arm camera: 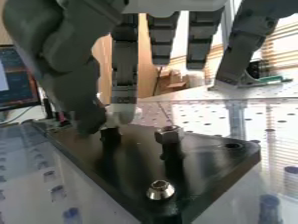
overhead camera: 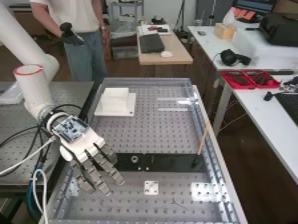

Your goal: Grab the larger nut and place it in the white container

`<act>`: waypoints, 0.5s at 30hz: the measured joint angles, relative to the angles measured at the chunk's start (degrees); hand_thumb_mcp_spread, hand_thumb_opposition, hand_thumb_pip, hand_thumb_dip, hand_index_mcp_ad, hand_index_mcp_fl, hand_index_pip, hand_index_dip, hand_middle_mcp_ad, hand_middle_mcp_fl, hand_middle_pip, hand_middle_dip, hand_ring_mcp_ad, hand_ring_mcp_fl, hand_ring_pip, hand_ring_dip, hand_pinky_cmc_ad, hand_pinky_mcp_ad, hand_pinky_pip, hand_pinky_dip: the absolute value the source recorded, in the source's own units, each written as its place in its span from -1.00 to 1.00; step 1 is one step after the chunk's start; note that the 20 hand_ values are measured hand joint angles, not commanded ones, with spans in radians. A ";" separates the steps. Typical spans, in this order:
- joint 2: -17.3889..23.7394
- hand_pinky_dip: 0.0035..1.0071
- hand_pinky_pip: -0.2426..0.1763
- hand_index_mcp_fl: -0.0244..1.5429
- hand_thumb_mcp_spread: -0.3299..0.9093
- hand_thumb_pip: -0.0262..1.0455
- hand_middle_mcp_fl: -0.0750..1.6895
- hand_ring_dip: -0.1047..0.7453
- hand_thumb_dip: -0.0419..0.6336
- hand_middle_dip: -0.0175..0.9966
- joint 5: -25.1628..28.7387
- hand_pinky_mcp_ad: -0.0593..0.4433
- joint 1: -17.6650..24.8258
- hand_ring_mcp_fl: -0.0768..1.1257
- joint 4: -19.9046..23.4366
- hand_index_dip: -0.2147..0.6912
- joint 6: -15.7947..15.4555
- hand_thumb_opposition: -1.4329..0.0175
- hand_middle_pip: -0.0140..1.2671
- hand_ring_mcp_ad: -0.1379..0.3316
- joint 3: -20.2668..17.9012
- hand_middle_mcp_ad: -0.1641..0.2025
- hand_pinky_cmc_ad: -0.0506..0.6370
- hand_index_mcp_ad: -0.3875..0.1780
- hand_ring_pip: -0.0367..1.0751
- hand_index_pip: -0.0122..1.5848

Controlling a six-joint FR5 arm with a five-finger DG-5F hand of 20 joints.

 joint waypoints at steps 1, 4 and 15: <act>-0.01 0.73 -0.34 -0.68 0.05 0.51 -0.91 -0.71 -0.22 -0.63 -0.02 0.40 -0.05 -0.88 -0.06 -0.23 0.02 -0.16 -0.77 0.28 0.03 0.29 0.14 0.09 -0.40 0.93; 0.00 0.72 -0.34 -0.66 0.05 0.48 -0.91 -0.71 -0.22 -0.63 -0.18 0.40 -0.22 -0.88 -0.13 -0.23 -0.07 -0.16 -0.77 0.28 0.06 0.29 0.14 0.10 -0.42 0.93; 1.70 0.69 -0.34 -0.55 0.05 0.40 -0.91 -0.70 -0.23 -0.63 -1.31 0.39 -0.67 -0.88 1.90 -0.28 -2.00 -0.22 -0.77 0.24 -0.12 0.29 0.11 0.12 -0.42 0.92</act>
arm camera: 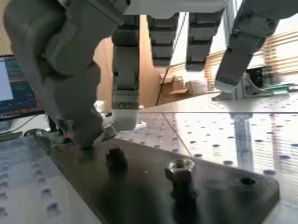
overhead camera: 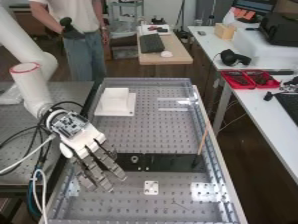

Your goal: Grab the larger nut and place it in the white container

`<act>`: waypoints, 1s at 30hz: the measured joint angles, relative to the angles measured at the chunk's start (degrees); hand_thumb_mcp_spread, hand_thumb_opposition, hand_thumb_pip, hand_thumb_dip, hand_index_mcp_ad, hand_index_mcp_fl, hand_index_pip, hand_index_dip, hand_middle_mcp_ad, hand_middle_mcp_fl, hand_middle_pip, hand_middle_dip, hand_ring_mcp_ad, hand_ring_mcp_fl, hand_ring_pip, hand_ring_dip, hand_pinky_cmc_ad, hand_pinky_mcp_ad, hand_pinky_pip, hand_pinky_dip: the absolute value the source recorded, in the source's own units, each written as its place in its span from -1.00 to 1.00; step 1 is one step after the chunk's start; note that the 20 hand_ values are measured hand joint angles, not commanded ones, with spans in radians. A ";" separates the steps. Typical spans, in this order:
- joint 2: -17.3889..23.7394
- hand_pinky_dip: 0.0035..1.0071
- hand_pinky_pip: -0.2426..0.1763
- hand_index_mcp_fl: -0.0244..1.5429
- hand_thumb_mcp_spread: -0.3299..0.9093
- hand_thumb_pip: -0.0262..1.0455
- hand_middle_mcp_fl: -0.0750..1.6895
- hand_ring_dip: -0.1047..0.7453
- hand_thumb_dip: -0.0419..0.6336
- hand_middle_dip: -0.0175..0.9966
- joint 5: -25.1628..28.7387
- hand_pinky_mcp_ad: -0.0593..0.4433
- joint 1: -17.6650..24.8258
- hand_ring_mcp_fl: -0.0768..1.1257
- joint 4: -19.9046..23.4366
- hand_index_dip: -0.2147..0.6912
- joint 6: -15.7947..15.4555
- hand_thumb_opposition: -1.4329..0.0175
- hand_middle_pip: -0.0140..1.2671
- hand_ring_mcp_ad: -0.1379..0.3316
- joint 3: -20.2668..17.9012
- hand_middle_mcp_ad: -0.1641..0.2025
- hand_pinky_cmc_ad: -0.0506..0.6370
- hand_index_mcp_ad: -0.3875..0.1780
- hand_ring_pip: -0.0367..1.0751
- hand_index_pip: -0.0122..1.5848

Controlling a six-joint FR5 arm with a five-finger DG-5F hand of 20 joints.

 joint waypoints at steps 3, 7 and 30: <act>1.12 0.69 -0.34 -0.55 0.04 0.40 -0.91 -0.70 -0.23 -0.63 -0.89 0.35 -0.02 -0.88 0.96 -0.28 -1.09 -0.22 -0.77 0.23 -0.08 0.29 0.11 0.12 -0.42 0.92; 3.21 0.69 -0.36 -0.55 0.05 0.40 -0.91 -0.70 -0.23 -0.63 -3.08 0.34 0.16 -0.88 1.61 -0.28 -2.09 -0.22 -0.77 0.23 -0.26 0.29 0.11 0.12 -0.43 0.92; 14.52 0.53 -0.34 -0.55 0.05 0.40 -0.90 -0.62 -0.23 -0.60 -39.86 0.34 2.77 -0.88 -13.89 -0.29 5.00 -0.22 -0.76 0.20 1.92 0.29 0.11 0.12 -0.54 0.92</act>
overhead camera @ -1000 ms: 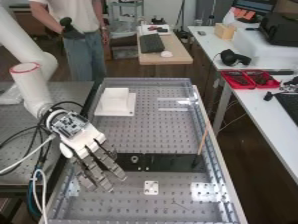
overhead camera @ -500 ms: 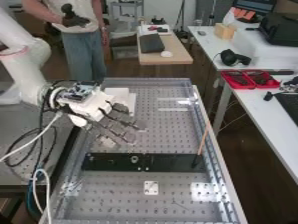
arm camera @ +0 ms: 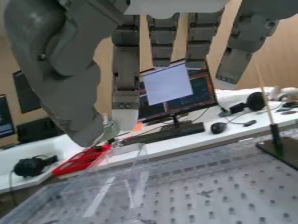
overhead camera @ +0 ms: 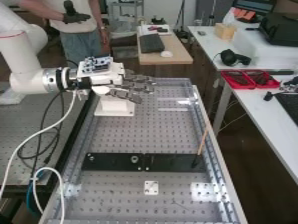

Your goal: Grab the larger nut and place it in the white container

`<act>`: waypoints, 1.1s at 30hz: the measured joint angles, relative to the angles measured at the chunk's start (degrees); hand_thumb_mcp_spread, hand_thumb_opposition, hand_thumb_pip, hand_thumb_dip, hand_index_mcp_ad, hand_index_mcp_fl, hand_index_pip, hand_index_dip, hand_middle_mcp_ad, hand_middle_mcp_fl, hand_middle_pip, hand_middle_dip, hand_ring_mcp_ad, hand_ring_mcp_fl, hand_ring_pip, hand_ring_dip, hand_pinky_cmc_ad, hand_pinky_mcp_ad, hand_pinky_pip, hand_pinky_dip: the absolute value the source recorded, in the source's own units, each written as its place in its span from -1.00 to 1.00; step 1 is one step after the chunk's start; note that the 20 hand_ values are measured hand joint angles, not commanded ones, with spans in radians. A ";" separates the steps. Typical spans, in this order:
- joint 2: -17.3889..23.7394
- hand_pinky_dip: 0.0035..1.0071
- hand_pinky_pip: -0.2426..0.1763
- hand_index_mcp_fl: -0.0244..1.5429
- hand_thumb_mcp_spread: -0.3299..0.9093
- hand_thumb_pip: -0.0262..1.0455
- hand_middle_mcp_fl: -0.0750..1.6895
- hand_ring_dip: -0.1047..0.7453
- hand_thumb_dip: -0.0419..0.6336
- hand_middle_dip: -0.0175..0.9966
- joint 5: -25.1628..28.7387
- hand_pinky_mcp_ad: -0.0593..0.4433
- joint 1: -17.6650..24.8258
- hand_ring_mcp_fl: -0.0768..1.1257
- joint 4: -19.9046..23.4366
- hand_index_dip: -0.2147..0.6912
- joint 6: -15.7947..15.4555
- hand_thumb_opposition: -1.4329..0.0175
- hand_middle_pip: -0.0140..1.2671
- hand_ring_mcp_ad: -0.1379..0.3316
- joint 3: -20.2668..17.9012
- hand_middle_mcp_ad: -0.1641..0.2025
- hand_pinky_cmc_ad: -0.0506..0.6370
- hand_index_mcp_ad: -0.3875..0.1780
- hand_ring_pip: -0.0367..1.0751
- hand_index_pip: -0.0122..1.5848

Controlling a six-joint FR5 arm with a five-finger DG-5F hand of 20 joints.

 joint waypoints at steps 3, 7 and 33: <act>0.04 0.49 -0.34 -0.55 0.05 0.40 -0.89 -0.61 -0.23 -0.60 -4.18 0.33 0.26 -0.88 -0.56 -0.29 0.93 -0.22 -0.76 0.20 0.05 0.29 0.11 0.11 -0.55 0.92; -0.34 0.43 -0.34 -0.54 0.05 0.39 -0.89 -0.61 -0.23 -0.60 -8.38 0.33 0.86 -0.88 -1.16 -0.29 1.86 -0.22 -0.76 0.20 0.03 0.27 0.11 0.11 -0.58 0.92; -3.02 0.36 -0.35 -0.63 0.05 0.43 -0.89 -0.61 -0.22 -0.60 -2.18 0.09 7.95 -0.87 0.37 -0.35 1.80 -0.22 -0.76 0.20 -5.57 0.27 0.11 0.10 -0.54 0.94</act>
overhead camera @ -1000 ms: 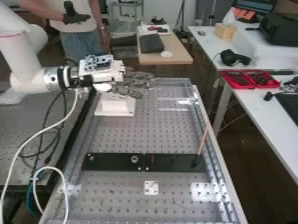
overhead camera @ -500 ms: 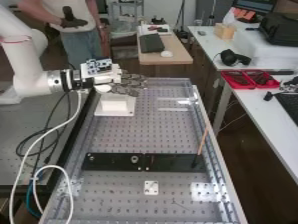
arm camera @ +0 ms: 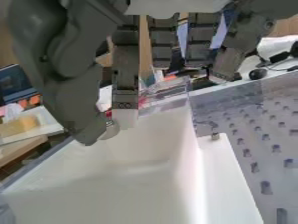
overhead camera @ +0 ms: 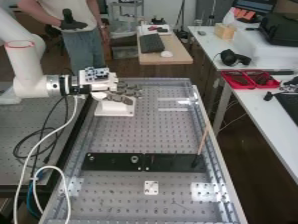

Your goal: Grab the larger nut and place it in the white container

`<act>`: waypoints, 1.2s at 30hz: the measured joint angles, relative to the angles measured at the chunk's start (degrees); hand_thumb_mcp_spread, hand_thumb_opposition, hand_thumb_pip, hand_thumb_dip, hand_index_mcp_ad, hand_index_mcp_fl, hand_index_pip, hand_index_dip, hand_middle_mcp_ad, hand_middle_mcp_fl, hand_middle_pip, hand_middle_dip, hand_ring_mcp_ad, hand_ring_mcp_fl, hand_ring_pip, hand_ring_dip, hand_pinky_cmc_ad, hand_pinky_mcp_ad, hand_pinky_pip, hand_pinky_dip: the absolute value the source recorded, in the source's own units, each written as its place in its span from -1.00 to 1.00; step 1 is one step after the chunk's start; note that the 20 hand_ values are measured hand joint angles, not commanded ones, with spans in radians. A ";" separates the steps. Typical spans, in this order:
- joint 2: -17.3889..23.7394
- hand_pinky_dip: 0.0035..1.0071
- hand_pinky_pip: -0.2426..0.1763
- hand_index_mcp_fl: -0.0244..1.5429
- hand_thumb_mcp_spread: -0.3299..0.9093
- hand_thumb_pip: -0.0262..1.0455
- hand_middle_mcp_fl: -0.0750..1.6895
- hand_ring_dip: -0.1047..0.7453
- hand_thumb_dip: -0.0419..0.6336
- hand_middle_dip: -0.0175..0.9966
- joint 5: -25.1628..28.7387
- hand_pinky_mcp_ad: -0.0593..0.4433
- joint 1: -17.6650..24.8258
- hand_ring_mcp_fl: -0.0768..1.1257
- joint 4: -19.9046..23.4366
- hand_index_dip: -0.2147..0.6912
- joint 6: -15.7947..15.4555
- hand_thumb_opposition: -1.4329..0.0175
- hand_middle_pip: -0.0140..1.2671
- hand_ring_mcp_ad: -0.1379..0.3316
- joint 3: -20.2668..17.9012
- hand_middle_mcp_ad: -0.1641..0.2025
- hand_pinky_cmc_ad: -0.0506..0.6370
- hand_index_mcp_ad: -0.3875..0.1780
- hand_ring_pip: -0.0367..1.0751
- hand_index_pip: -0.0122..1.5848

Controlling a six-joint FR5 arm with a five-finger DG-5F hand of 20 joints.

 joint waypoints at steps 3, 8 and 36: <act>0.07 0.44 -0.35 -0.84 0.06 0.65 -0.91 -0.61 -0.22 -0.61 0.86 0.09 0.36 -0.87 -0.73 -0.45 -0.06 -0.20 -0.76 0.20 0.06 0.27 0.12 0.02 -0.52 0.95; 0.62 0.54 -0.35 -0.94 0.05 0.66 -0.91 -0.61 -0.20 -0.61 1.96 0.15 0.58 -0.88 -1.20 -0.62 -0.08 -0.20 -0.77 0.20 0.12 0.27 0.11 -0.07 -0.49 0.94; 12.67 0.64 -0.35 -0.94 -0.17 0.44 -0.86 -0.61 -0.22 -0.53 -1.85 0.34 -17.24 -0.88 -26.83 -0.89 1.14 -0.16 -0.76 0.20 23.13 0.27 0.11 -0.07 -0.60 -0.21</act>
